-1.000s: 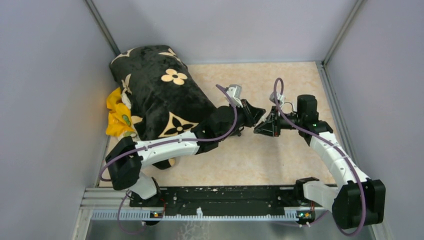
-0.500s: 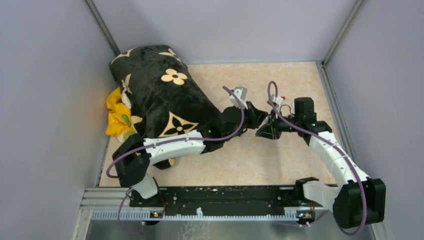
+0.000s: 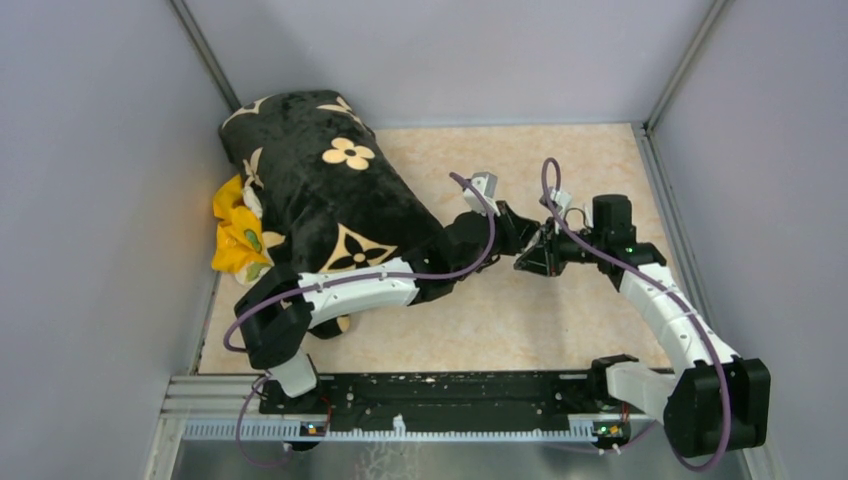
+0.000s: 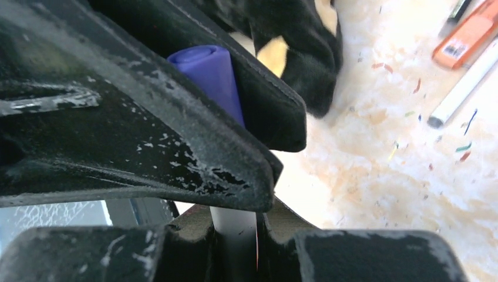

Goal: Insert the pens into the pen caps
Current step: Press the pen cap onto the pen.

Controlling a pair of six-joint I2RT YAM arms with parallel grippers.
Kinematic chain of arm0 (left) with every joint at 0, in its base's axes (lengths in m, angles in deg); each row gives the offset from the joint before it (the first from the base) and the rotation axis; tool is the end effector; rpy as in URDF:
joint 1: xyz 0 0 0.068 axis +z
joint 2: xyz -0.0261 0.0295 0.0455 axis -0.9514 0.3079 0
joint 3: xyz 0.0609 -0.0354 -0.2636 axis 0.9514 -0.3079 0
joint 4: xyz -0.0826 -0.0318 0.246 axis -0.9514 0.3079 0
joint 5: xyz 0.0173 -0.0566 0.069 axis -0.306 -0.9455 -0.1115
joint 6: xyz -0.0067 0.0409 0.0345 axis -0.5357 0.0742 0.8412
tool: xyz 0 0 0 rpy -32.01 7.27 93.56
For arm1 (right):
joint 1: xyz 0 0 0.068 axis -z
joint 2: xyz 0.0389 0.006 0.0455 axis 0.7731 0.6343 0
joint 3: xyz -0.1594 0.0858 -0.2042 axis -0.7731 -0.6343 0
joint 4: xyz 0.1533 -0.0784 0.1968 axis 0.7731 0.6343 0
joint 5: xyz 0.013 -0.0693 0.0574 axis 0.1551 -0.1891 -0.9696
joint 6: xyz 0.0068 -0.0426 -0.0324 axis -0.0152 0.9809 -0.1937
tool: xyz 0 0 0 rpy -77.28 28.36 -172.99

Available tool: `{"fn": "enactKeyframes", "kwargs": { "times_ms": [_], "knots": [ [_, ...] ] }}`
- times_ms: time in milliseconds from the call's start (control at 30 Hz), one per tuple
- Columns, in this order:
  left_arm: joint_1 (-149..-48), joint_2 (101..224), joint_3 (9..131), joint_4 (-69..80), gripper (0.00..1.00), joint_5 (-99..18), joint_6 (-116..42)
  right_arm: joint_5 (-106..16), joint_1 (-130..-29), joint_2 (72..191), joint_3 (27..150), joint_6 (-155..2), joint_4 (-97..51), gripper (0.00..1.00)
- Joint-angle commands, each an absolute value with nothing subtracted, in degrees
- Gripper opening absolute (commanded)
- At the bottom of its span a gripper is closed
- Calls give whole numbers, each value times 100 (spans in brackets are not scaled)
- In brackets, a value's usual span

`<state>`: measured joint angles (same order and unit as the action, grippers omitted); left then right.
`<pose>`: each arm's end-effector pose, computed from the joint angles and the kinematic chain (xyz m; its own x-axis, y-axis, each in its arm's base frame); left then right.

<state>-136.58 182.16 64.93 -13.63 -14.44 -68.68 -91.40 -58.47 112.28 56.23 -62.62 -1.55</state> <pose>0.1803 -0.3530 0.2998 -0.5393 -0.3854 -0.7488 0.4945 0.5748 -0.6520 0.2125 0.0582 0.2633 -0.5502 -0.1502 -0.8214 -0.7644 0.4866 0.4230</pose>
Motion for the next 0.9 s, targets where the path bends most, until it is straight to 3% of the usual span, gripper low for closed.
{"fn": "enactKeyframes", "kwargs": {
  "times_ms": [0,200,300,367,500,767,867],
  "knots": [
    [-14624,18612,5562,-9,0,-4551,-7384,-8089,-5582,11074,6427,-6320,-2169,0],
    [-14476,18209,4776,-936,0,-5120,-7873,-7790,-5591,10981,6466,-5968,-1949,0],
    [-14495,18443,4982,-1096,0,-5414,-7846,-9075,-5556,11029,6273,-6379,-2380,0],
    [-14579,18592,5227,-763,0,-5283,-7657,-9538,-5557,11059,6222,-6601,-2663,0],
    [-14812,18659,5646,174,0,-4541,-7465,-8706,-5564,11048,6324,-6215,-2346,0],
    [-14610,18028,4924,-702,0,-4183,-7764,-9899,-5599,11042,6135,-5917,-2210,0],
    [-14527,17736,4734,-793,5,-4190,-7715,-10085,-5608,11038,6106,-5932,-2219,0]
  ]
}}
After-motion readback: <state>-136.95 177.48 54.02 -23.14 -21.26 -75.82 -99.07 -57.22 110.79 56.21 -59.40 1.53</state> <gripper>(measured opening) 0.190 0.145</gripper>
